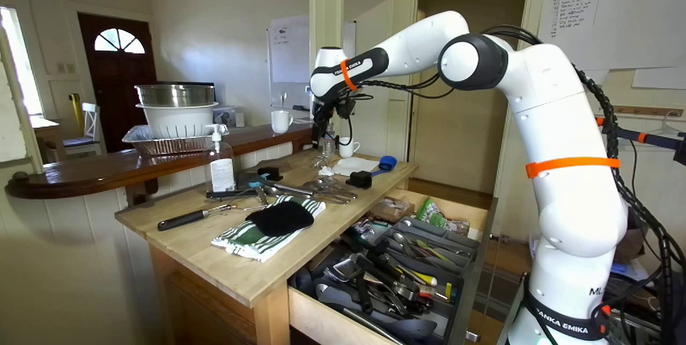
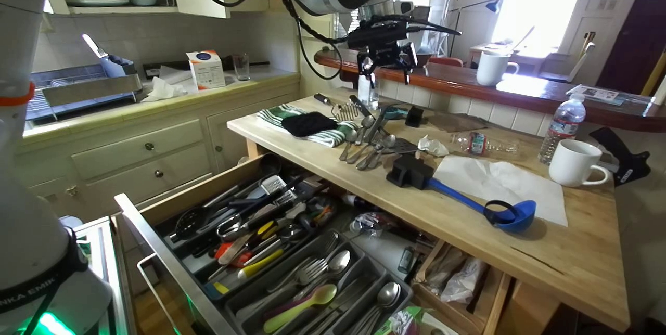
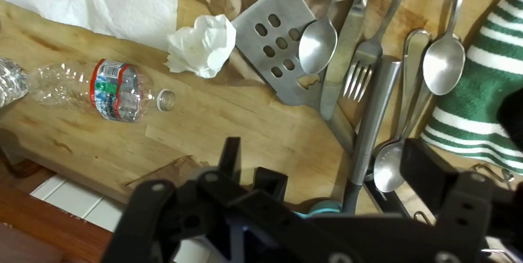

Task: Put the spatula inside the drawer

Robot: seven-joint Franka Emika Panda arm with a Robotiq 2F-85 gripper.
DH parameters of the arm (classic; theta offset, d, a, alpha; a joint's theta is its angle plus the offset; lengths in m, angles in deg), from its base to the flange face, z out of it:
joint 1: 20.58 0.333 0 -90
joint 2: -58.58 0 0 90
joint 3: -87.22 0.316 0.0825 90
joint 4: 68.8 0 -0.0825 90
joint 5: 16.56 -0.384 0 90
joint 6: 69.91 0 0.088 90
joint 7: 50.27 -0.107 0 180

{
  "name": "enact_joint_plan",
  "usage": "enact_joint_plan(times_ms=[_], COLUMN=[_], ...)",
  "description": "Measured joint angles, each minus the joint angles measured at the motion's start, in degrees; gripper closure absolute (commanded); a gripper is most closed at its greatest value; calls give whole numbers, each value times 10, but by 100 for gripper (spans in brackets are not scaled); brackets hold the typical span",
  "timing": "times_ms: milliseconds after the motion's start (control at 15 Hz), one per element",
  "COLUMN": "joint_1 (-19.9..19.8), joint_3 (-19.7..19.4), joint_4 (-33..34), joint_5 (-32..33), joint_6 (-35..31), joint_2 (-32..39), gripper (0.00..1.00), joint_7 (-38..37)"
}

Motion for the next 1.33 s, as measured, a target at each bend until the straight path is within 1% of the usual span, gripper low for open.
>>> enact_joint_plan(times_ms=[267,667,1067,1333], joint_1=[13,31,36,40], joint_3=[1,18,16,21], joint_4=[27,102,189,238], joint_5=[30,34,42,42], joint_6=[16,36,35,38], joint_2=[18,110,210,250], gripper=[0,0,0,0], joint_7=[-34,-75,-80,-80])
